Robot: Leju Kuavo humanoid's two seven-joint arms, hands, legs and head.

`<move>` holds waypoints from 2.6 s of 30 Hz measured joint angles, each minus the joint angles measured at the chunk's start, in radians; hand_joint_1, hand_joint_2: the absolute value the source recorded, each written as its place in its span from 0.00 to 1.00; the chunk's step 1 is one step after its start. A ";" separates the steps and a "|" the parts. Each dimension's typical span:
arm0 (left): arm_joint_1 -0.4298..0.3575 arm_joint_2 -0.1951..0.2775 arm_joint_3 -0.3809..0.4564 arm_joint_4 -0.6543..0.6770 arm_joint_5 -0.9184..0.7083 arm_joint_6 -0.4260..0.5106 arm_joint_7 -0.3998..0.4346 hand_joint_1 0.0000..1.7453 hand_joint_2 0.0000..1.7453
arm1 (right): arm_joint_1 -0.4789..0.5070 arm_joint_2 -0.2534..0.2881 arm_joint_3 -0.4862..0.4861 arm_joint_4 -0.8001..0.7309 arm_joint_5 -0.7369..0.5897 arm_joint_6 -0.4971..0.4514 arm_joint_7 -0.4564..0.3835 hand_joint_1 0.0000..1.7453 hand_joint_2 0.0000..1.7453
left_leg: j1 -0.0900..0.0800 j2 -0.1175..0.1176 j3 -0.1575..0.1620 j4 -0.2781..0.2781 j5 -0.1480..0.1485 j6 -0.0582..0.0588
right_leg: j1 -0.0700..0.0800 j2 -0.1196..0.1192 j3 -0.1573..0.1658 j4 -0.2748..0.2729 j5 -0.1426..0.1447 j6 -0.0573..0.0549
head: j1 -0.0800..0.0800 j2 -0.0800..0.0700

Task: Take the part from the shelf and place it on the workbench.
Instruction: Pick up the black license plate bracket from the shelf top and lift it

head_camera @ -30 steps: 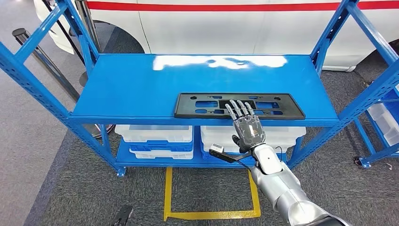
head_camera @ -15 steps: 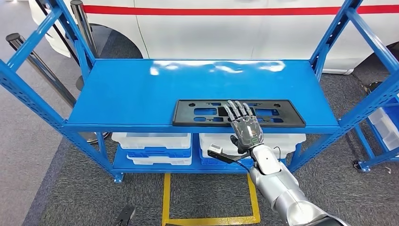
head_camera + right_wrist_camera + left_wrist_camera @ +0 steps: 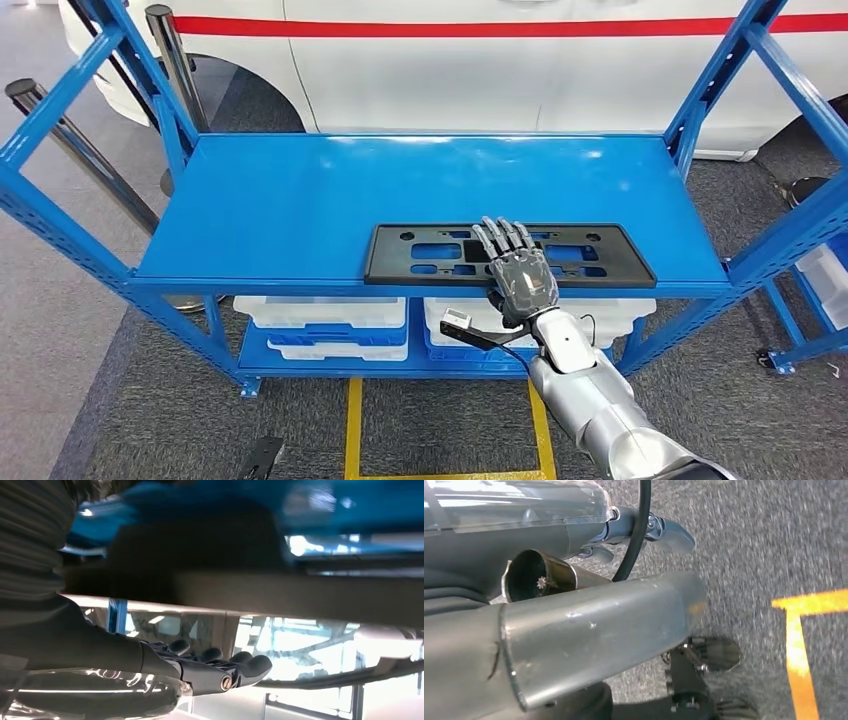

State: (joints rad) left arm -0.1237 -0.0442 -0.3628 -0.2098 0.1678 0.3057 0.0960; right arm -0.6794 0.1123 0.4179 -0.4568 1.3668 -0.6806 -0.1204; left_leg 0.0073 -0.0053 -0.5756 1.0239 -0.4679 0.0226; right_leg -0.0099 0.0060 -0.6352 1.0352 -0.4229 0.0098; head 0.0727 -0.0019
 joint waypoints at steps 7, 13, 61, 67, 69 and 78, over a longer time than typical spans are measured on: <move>-0.001 0.000 0.000 0.000 0.000 -0.008 -0.009 0.00 0.00 | 0.007 -0.001 0.001 0.012 -0.030 0.000 -0.020 0.99 1.00 | 0.001 0.002 0.010 -0.015 -0.001 0.000 | 0.003 0.004 0.002 0.000 -0.006 -0.010 | -0.001 0.000; 0.000 0.000 0.000 0.000 0.000 -0.009 -0.014 0.00 0.00 | 0.000 -0.003 0.001 0.020 -0.054 0.000 -0.031 1.00 1.00 | 0.003 0.002 0.012 -0.017 0.002 -0.016 | 0.004 0.002 0.003 0.001 -0.005 -0.013 | -0.001 0.000; -0.001 0.000 0.000 0.000 -0.032 0.049 -0.080 0.00 1.00 | 0.045 -0.039 0.002 -0.079 0.006 0.000 -0.036 1.00 1.00 | 0.001 0.001 0.011 -0.014 0.000 -0.017 | 0.003 0.001 0.006 -0.002 -0.005 -0.013 | -0.001 0.000; -0.002 0.000 0.000 0.000 -0.035 0.049 -0.080 0.00 1.00 | 0.117 -0.046 0.002 -0.312 0.124 0.000 -0.041 1.00 1.00 | 0.001 0.001 0.011 -0.014 0.000 -0.017 | 0.003 0.000 0.006 -0.001 -0.005 -0.012 | -0.001 0.000; -0.002 0.000 0.000 0.000 -0.038 0.049 -0.080 0.00 1.00 | 0.131 -0.048 0.002 -0.389 0.134 0.000 -0.049 1.00 1.00 | 0.001 0.001 0.011 -0.014 0.000 -0.017 | 0.003 0.000 0.006 -0.001 -0.005 -0.012 | -0.001 0.000; -0.005 0.000 0.000 0.000 -0.049 0.048 -0.081 0.00 1.00 | 0.146 -0.049 0.007 -0.580 0.141 0.000 -0.072 1.00 1.00 | 0.001 0.001 0.011 -0.014 0.000 -0.017 | 0.003 0.000 0.006 -0.001 -0.005 -0.012 | -0.001 0.000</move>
State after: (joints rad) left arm -0.1283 -0.0443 -0.3628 -0.2098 0.1193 0.3540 0.0149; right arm -0.5331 0.0636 0.4252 -1.0366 1.5080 -0.6806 -0.1919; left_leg 0.0082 -0.0039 -0.5647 1.0102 -0.4682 0.0054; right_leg -0.0073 0.0064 -0.6293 1.0338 -0.4279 -0.0025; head 0.0721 -0.0019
